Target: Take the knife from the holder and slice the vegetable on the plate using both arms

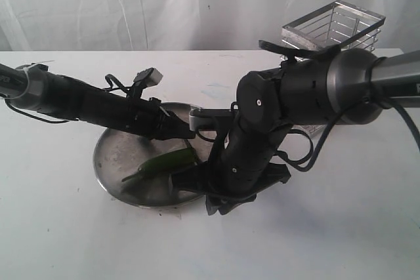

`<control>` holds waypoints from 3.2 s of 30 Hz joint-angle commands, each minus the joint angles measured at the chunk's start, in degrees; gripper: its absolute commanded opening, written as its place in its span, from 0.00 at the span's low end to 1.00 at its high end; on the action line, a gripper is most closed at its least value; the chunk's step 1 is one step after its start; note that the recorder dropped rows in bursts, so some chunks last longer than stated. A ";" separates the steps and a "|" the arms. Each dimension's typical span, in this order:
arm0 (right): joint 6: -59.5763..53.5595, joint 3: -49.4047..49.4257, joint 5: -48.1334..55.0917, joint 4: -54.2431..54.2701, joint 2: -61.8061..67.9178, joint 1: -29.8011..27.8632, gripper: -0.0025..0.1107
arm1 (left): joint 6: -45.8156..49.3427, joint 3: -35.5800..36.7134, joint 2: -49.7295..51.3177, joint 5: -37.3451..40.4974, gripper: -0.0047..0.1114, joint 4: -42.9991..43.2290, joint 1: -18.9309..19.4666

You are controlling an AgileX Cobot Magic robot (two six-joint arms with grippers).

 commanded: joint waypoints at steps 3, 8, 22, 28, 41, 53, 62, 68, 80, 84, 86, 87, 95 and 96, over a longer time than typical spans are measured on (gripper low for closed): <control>0.21 -0.16 -0.22 0.07 2.02 0.24 0.02 | -1.33 0.53 0.60 -2.56 0.04 5.46 -0.01; 0.46 -0.16 -0.22 0.33 3.53 0.24 0.02 | -1.50 0.53 0.60 -2.56 0.04 5.56 -0.01; -0.04 -0.16 6.00 0.45 3.65 0.24 0.02 | -4.64 0.53 2.66 -1.13 0.04 9.21 -0.01; -0.04 -0.16 8.04 0.45 3.65 0.24 0.02 | -4.64 0.53 3.45 -1.50 0.04 9.21 -0.01; -6.28 -0.16 13.48 3.24 4.00 0.24 0.02 | -4.75 0.53 3.45 -0.26 0.04 8.37 0.10; -9.23 -0.16 15.78 5.16 4.00 0.24 0.02 | -3.87 0.30 2.58 0.98 0.04 4.13 0.10; -9.09 -0.16 14.50 5.69 4.00 0.24 0.02 | -1.02 0.31 -1.15 3.76 0.04 1.07 0.10; -9.09 -0.16 13.13 6.49 4.00 0.24 0.02 | -1.02 0.54 0.10 4.40 0.04 3.67 0.00; -9.09 -0.16 12.19 6.61 4.00 0.24 0.02 | 2.73 0.33 0.92 9.33 0.04 -3.86 0.00; -9.09 -0.16 12.19 6.61 4.00 0.24 0.02 | 5.21 0.33 0.14 11.47 0.04 -5.27 0.00; -9.09 -0.16 12.19 6.61 4.00 0.24 0.02 | 5.21 0.44 0.16 11.47 0.04 -4.35 0.00; -9.09 -0.16 12.07 6.61 4.00 0.24 0.02 | 5.21 0.56 0.27 11.16 0.04 -3.31 0.00; -9.00 -0.16 11.06 6.61 4.00 0.24 0.02 | 5.22 5.09 0.61 2.23 0.04 2.18 -2.08; -9.00 -0.16 11.06 6.61 4.00 0.24 0.02 | 6.20 5.76 0.61 1.43 0.04 2.78 -2.53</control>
